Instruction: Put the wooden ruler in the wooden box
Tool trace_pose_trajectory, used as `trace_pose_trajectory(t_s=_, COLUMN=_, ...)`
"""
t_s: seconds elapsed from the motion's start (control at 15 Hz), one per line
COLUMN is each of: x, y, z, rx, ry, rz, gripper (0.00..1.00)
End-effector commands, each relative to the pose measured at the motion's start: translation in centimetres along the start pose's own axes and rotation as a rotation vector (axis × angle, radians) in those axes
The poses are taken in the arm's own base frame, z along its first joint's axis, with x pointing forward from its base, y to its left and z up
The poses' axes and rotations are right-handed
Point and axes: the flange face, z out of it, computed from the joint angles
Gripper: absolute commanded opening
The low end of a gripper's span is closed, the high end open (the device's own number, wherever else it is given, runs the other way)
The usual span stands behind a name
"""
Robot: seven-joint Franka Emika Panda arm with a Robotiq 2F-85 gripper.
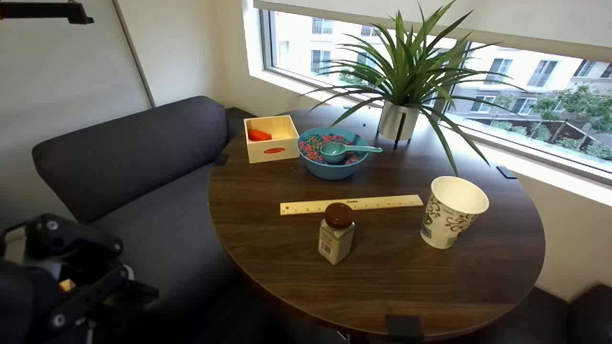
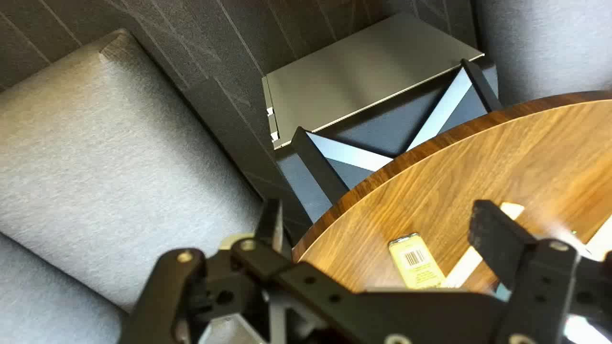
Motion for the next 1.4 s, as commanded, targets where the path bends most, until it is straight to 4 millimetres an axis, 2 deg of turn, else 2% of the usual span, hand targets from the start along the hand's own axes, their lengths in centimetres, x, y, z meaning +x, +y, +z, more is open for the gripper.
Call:
trace_pose_trajectory(t_s=0.0, x=0.0, y=0.0, z=-0.1, rx=0.0, ry=-0.001, rz=0.0, gripper=1.0)
trace_pose_trajectory(t_s=0.2, x=0.0, y=0.0, z=-0.1, rx=0.0, ry=-0.001, rz=0.0, gripper=1.0)
trace_pose_trajectory(t_s=0.27, x=0.8, y=-0.6, z=-0.4, rx=0.02, ry=0.008, rz=0.013, gripper=1.0)
trace_pose_trajectory(t_s=0.4, x=3.1, y=-3.2, z=-1.8, rx=0.05, ry=0.007, rz=0.046, gripper=1.0)
trace_pose_trajectory(t_s=0.6, x=7.5, y=-8.8, z=-4.0, rx=0.061, ry=-0.091, rz=0.06, gripper=1.0)
trace_pose_trajectory(t_s=0.8, x=11.5, y=-12.9, z=-4.3, rx=0.004, ry=-0.218, rz=0.082, gripper=1.0)
trace_pose_trajectory(t_s=0.93, x=14.2, y=-13.9, z=-3.9, rx=-0.056, ry=-0.275, rz=0.129, gripper=1.0)
trace_pose_trajectory(t_s=1.0, x=15.8, y=-14.4, z=-3.4, rx=-0.031, ry=-0.307, rz=0.101, gripper=1.0)
trace_pose_trajectory(t_s=1.07, x=12.3, y=-13.8, z=-4.5, rx=-0.023, ry=-0.229, rz=0.087, gripper=1.0)
trace_pose_trajectory(t_s=1.2, x=14.9, y=-14.3, z=-3.5, rx=-0.037, ry=-0.27, rz=0.084, gripper=1.0)
trace_pose_trajectory(t_s=1.33, x=16.0, y=-14.3, z=-2.8, rx=-0.044, ry=-0.288, rz=0.087, gripper=1.0)
